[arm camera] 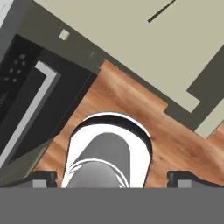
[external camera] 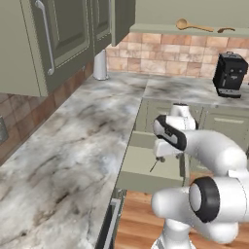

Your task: Organize the utensils by type. Pick up the wooden spoons from the counter and place them in the open cabinet. Then pick up the metallic utensils from the counter and place them in the open drawer.

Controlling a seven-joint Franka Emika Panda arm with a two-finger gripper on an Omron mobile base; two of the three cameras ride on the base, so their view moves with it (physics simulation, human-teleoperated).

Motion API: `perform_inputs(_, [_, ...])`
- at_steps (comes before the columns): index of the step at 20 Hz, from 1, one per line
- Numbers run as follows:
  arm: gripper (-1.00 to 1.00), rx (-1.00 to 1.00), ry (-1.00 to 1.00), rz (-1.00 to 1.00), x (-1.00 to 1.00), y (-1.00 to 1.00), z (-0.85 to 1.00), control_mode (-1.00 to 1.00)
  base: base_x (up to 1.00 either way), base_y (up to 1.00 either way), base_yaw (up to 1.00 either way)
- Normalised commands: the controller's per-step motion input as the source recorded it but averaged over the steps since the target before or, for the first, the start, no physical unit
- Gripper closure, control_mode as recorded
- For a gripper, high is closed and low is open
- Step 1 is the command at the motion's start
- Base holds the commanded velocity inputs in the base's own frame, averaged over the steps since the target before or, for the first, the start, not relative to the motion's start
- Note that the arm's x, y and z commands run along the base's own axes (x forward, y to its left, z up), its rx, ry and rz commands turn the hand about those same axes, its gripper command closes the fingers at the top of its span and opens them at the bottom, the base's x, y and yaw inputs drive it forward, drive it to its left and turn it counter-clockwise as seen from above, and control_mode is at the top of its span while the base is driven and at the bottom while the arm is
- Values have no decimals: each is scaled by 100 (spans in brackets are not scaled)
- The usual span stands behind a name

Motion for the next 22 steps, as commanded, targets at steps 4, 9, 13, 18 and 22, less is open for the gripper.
perform_inputs(4, [-100,5,-42,0,-45,21,12,-100,0,0,0])
perform_inputs(9, [-100,0,-15,-2,-25,28,23,-100,0,0,0])
perform_inputs(13, [-100,0,0,-8,-26,9,10,-100,0,0,0])
perform_inputs(18, [-100,0,0,0,-5,0,0,-100,0,0,0])
perform_inputs(22, [-100,0,0,0,0,0,0,-100,0,0,0])
